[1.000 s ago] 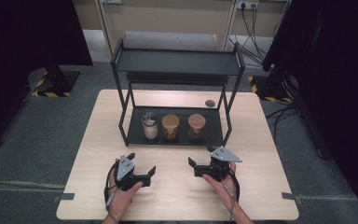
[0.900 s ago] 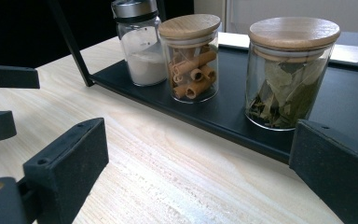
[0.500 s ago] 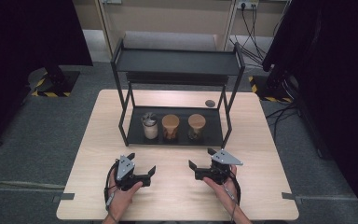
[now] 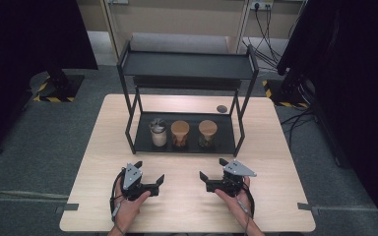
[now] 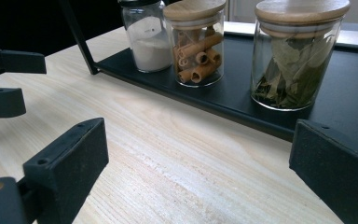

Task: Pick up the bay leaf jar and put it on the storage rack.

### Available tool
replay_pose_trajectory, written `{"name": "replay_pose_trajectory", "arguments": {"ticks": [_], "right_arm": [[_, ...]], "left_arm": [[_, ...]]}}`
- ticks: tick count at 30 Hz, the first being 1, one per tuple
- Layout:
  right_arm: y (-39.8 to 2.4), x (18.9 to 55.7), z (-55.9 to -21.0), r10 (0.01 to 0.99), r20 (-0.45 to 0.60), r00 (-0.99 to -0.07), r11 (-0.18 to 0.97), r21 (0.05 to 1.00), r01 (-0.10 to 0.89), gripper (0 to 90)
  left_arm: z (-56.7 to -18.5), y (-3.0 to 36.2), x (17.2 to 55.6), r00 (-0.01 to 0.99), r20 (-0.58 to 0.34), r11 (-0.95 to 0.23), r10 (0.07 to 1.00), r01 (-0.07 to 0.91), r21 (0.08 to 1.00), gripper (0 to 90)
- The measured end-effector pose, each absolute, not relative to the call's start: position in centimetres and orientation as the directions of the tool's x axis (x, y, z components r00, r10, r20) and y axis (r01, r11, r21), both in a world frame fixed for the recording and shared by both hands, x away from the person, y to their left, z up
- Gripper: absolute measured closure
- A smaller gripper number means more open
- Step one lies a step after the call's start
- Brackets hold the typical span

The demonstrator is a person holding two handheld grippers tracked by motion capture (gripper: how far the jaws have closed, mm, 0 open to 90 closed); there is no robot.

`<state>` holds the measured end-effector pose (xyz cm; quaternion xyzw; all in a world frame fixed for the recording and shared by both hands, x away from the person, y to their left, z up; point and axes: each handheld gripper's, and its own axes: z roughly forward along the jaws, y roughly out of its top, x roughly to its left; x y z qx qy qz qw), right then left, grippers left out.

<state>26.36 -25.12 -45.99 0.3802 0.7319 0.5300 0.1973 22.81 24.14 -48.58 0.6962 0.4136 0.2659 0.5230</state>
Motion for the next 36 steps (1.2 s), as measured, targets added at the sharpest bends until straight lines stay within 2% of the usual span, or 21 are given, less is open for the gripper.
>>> {"name": "replay_pose_trajectory", "arguments": {"ticks": [36], "right_arm": [[-25.04,26.43,-46.3,0.767,0.11,-0.632,0.164,0.919,0.358,5.0]], "left_arm": [[-48.67,24.17,22.71,0.52,-0.057,-0.112,0.853,0.29,0.95,0.9]]}}
